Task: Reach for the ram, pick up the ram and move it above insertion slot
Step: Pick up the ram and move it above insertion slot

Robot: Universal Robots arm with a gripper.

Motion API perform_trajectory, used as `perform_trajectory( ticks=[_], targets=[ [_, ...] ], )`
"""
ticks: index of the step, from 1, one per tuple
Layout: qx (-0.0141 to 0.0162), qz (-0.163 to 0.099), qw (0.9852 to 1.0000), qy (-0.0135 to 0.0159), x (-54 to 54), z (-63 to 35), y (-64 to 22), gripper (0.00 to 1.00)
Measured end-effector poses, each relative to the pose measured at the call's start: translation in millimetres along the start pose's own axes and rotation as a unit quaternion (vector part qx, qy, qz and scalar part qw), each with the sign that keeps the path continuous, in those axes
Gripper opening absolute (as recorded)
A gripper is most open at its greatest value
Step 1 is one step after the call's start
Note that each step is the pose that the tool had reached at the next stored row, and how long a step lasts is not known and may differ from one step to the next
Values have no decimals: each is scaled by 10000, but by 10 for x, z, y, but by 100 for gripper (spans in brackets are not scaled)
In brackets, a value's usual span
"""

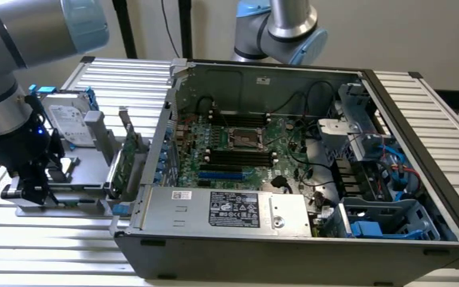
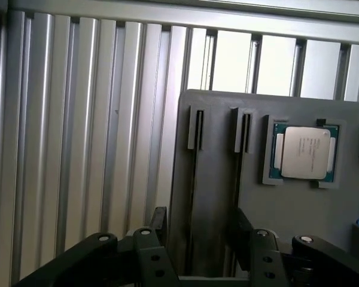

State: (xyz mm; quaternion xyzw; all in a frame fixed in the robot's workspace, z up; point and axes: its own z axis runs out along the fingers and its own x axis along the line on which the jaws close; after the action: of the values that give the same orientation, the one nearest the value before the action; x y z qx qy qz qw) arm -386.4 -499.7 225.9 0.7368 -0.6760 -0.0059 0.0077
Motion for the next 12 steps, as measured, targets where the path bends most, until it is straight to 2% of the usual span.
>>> perform_trajectory(
  ticks=[12],
  targets=[
    [1,75,10000,-8,21,206,-16,54]
  ],
)
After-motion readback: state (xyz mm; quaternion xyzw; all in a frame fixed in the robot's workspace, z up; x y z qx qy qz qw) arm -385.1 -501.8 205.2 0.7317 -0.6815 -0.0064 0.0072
